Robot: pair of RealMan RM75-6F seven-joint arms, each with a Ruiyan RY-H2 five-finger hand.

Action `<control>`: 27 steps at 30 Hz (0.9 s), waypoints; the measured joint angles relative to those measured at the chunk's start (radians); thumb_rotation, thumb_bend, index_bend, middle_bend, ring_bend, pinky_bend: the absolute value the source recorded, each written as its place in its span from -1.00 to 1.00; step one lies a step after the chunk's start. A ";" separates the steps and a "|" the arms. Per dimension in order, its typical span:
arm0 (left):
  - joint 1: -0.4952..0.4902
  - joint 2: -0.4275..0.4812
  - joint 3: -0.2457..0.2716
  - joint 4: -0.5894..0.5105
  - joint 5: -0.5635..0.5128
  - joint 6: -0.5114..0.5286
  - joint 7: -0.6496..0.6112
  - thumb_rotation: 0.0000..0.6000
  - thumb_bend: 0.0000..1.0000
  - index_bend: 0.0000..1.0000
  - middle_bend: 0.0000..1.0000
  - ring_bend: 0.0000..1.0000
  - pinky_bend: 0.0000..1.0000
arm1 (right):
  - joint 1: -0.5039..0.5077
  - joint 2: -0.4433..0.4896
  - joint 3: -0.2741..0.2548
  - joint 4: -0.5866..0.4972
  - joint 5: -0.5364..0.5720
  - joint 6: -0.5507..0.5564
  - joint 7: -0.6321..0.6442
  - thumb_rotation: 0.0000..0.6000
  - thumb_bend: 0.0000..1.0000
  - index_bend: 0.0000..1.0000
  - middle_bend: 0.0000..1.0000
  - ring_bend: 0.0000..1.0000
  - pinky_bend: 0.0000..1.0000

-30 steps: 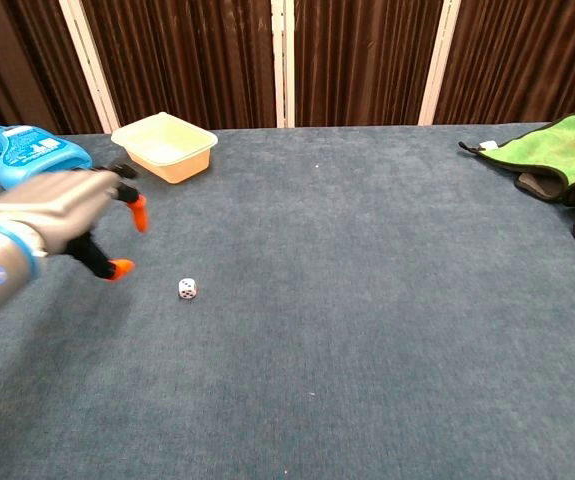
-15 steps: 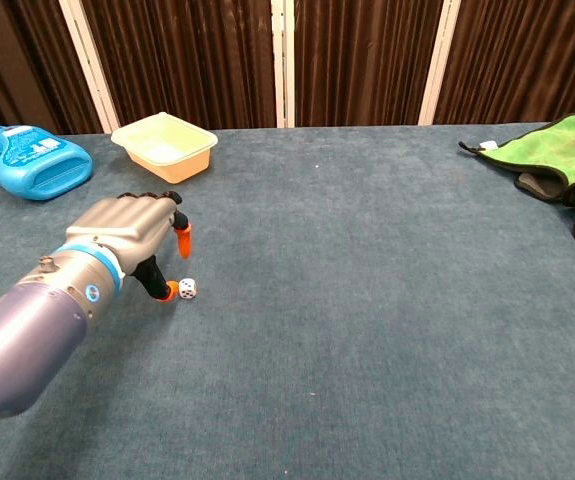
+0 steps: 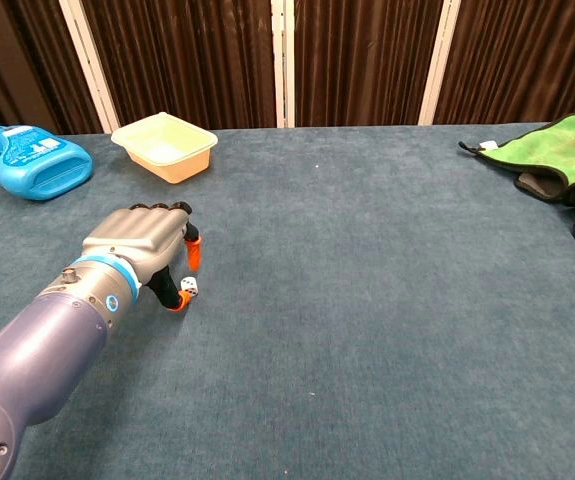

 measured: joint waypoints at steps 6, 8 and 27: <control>-0.010 -0.012 0.006 0.022 -0.006 -0.004 -0.003 1.00 -0.21 0.03 -1.00 -1.00 -1.00 | 0.000 -0.001 -0.002 0.001 -0.004 0.000 -0.001 1.00 -0.81 -0.93 -1.00 -1.00 -1.00; -0.013 -0.017 0.007 0.028 -0.007 -0.005 -0.008 1.00 -0.06 0.10 -1.00 -1.00 -1.00 | 0.000 -0.001 -0.003 0.001 -0.007 0.001 -0.003 1.00 -0.81 -0.93 -1.00 -1.00 -1.00; -0.003 0.115 0.008 -0.188 0.086 0.056 -0.037 1.00 0.10 0.13 -1.00 -1.00 -1.00 | -0.008 -0.003 -0.004 0.002 -0.017 0.020 -0.007 1.00 -0.81 -0.93 -1.00 -1.00 -1.00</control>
